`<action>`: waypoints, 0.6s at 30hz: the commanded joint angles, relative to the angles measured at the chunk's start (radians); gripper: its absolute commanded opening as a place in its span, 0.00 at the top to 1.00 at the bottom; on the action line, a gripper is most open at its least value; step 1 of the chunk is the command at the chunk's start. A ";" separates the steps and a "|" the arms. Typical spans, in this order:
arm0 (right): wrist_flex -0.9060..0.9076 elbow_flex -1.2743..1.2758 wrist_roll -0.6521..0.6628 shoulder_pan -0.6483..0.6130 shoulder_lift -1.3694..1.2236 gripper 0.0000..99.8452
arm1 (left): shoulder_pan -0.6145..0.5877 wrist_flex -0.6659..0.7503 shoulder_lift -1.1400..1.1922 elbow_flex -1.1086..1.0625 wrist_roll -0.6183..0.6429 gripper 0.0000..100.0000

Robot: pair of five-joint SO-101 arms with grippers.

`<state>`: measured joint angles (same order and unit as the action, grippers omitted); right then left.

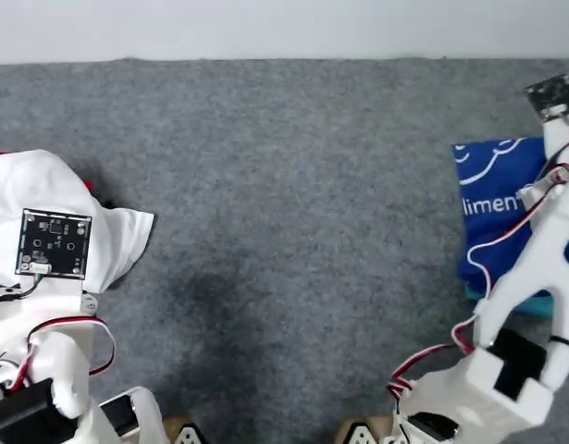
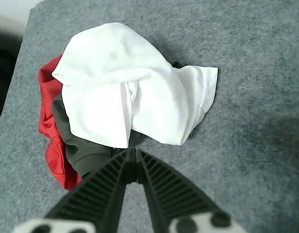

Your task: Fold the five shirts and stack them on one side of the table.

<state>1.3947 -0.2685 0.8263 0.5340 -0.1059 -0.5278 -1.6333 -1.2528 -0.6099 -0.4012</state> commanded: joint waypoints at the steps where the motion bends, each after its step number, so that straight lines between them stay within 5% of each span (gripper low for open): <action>1: -0.048 -0.015 0.011 0.022 -0.038 0.99 | 0.003 0.031 -0.003 0.002 -0.008 0.98; 5: -0.131 -0.017 0.011 0.045 -0.107 0.97 | 0.003 0.028 -0.003 0.002 -0.008 0.98; 11: -0.226 -0.032 -0.035 0.102 -0.124 0.72 | 0.003 0.028 -0.003 0.002 -0.008 0.98; 18: -0.088 -0.068 -0.166 0.074 -0.035 0.72 | 0.003 0.029 -0.003 0.002 -0.008 0.98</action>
<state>1.2444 -0.2685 0.6882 0.6245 -0.2209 -0.5278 -1.6333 -1.2528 -0.6099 -0.4012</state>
